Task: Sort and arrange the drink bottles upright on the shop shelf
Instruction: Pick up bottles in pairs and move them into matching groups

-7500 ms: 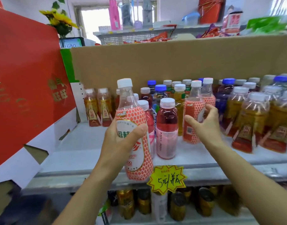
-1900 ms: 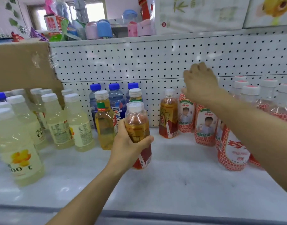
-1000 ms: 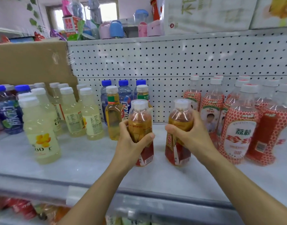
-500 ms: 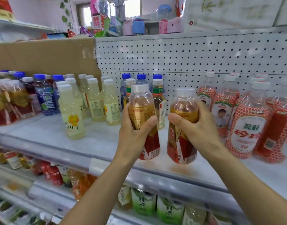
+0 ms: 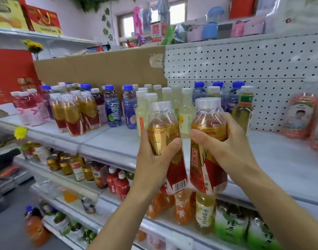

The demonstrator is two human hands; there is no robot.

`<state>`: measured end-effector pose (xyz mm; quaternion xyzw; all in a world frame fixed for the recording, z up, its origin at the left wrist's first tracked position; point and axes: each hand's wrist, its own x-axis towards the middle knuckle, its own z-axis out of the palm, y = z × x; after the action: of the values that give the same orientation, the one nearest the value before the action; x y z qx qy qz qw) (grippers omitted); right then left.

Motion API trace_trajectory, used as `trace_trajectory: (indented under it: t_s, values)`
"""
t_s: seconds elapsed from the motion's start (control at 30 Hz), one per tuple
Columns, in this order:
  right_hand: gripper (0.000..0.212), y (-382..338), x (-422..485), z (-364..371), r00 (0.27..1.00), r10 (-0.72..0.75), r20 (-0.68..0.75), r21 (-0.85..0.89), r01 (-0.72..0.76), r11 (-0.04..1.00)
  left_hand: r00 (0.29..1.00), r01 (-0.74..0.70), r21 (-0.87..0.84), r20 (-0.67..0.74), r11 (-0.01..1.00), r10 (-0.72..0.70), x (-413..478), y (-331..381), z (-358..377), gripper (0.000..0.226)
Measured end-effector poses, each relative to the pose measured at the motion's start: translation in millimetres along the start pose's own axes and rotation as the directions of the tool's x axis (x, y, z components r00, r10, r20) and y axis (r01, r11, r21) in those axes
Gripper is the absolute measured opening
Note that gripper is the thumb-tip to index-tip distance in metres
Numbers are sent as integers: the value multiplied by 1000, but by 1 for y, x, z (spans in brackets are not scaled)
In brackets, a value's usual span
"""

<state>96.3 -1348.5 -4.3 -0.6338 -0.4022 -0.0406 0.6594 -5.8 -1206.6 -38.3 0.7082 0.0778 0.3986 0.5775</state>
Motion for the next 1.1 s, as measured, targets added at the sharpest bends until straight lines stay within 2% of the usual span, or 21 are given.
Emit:
trace_trajectory:
  t_s: [0.17, 0.37, 0.57, 0.77, 1.0, 1.1]
  values:
    - [49, -11, -9, 97, 1000, 23, -19, 35, -23, 999, 999, 42, 48, 24, 998, -43, 3, -6, -102, 47]
    - [47, -15, -5, 189, 998, 58, -21, 27, -57, 998, 997, 71, 47, 39, 996, -73, 20, -21, -196, 55]
    - [49, -10, 15, 253, 998, 67, -14, 1, -67, 998, 995, 91, 43, 24, 995, -92, 46, -44, -258, 62]
    - [51, 13, 54, 320, 999, 51, 10, 11, -51, 999, 994, 100, 25, 36, 995, -101, 91, -68, -309, 49]
    - [47, 33, 113, 405, 996, 41, 76, 61, -45, 997, 996, 87, 29, 19, 996, -88, 155, -94, -379, 58]
    - [50, 37, 134, 443, 993, 32, 112, 86, -41, 995, 998, 68, 38, -17, 997, -68, 177, -104, -413, 46]
